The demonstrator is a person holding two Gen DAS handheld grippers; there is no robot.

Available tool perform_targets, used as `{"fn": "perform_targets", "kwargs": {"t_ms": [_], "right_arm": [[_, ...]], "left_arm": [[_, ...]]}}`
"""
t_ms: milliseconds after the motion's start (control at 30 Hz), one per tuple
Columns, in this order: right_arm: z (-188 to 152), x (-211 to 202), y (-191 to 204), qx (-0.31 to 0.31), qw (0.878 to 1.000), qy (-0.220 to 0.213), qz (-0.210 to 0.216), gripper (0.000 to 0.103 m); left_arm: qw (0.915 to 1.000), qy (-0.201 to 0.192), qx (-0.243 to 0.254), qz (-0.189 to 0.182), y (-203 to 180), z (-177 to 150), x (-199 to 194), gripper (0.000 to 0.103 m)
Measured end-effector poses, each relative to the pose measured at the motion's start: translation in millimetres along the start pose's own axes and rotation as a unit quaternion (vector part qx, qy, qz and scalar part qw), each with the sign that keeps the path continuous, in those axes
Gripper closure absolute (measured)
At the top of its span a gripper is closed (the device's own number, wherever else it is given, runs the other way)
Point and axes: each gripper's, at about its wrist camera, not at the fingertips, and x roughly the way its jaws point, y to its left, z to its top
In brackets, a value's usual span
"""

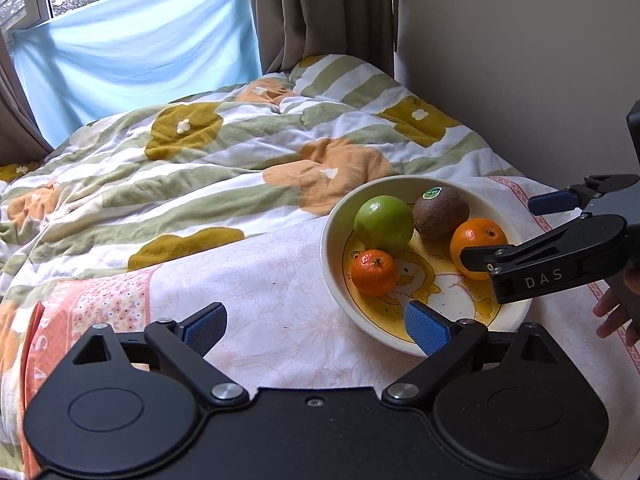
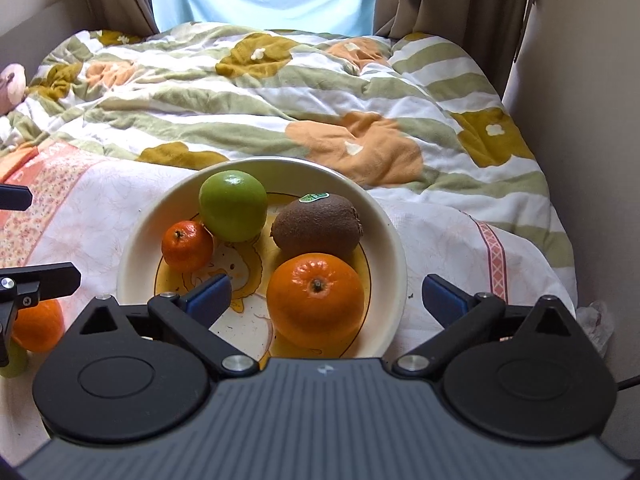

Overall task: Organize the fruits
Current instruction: 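Lower the large orange into the bowl and open right gripper, then withdraw both grippers from the bowl toward the remaining apple and kiwi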

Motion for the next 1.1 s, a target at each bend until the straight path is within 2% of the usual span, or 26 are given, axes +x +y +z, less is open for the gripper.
{"fn": "perform_targets", "kwargs": {"t_ms": [400, 633, 767, 900, 1100], "right_arm": [[-7, -64, -7, 0.003, 0.999, -0.051, -0.002, 0.0], [-20, -104, -2, -0.014, 0.998, -0.055, 0.001, 0.0], [-30, -123, 4, -0.017, 0.998, -0.061, 0.016, 0.0], [-38, -134, 12, -0.024, 0.997, -0.056, 0.056, 0.0], [-48, -148, 37, -0.033, 0.994, -0.056, 0.087, 0.0]], "left_arm": [[0.9988, -0.038, -0.014, 0.028, -12, -11, -51, 0.005], [0.9972, -0.052, -0.028, 0.045, -21, -33, -84, 0.005], [0.996, -0.054, -0.04, 0.059, -22, -51, -102, 0.005], [0.9948, -0.047, -0.051, 0.075, -20, -69, -114, 0.005], [0.9947, -0.032, -0.045, 0.086, -16, -94, -128, 0.005]]}}
